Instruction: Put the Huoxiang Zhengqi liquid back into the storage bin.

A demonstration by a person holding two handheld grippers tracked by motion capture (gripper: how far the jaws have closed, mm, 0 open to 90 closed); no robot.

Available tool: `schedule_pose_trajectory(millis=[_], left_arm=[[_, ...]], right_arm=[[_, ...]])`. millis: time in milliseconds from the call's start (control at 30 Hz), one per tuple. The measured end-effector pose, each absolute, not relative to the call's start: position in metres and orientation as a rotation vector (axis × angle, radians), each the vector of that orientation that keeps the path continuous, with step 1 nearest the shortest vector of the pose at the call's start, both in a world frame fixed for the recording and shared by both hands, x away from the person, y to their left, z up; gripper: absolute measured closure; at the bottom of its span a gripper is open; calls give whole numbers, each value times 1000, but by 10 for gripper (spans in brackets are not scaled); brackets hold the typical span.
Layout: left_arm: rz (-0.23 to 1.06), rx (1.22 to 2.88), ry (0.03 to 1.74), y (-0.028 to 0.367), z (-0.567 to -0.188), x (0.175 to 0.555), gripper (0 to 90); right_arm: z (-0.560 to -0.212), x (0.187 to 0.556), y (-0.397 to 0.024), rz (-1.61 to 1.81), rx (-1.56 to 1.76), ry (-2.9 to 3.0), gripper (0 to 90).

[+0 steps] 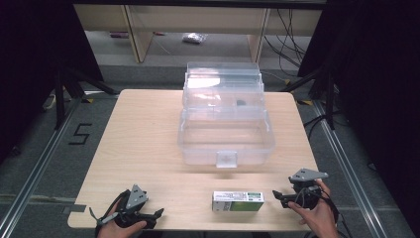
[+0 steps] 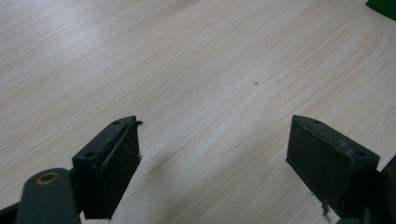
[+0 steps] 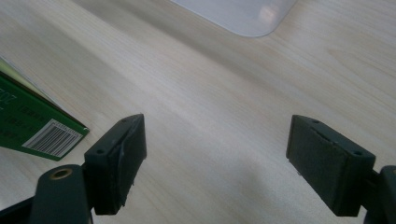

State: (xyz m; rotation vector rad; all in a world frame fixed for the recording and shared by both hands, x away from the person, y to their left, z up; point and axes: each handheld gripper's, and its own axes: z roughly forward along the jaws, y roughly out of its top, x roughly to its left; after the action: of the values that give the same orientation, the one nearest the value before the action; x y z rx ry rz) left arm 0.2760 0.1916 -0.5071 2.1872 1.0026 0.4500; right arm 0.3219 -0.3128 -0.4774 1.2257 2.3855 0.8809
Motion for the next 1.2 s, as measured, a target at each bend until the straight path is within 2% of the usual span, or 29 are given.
schedule_pose_trajectory(millis=[167,1200], left_arm=[[447,2185,1004,191,-508,276,167],[445,2188,1011,193,-507,276,167]], right_arm=[[-473,319,-309,887,1270,2390,210],[-442,296,-285,803,897,2578,180]])
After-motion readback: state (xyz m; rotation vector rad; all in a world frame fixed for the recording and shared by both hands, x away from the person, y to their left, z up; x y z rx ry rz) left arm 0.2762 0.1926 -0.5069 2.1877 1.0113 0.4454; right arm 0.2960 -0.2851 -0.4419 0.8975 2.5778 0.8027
